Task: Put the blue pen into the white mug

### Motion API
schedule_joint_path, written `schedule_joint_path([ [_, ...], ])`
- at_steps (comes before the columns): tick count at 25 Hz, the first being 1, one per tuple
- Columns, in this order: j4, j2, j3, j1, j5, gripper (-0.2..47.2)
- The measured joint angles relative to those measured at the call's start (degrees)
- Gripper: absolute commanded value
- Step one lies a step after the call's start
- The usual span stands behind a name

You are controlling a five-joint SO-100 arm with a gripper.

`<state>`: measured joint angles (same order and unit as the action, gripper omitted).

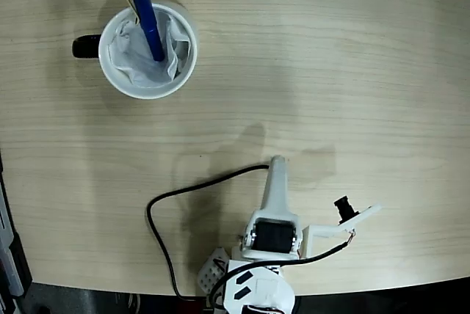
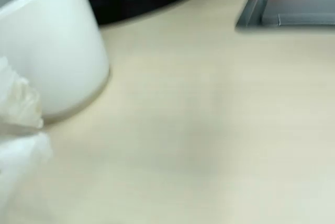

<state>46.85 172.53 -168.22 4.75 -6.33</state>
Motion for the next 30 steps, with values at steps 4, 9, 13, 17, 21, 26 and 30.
schedule_joint_path([
  [4, 9.32, 4.22, 0.0, -2.02, 0.0, 0.0],
  [9, 16.08, 8.26, -0.09, -3.52, -0.35, 0.0],
  [13, 19.25, 11.43, -0.79, -4.31, -0.26, 0.0],
  [17, 21.27, 14.68, -0.97, -4.39, -0.26, 0.0],
  [21, 22.15, 16.52, -1.67, -4.39, -0.26, 0.0],
  [26, 22.5, 16.52, -1.67, -4.39, -0.35, 0.0],
  [30, 22.59, 16.52, -1.67, -4.39, -0.35, 0.0],
])
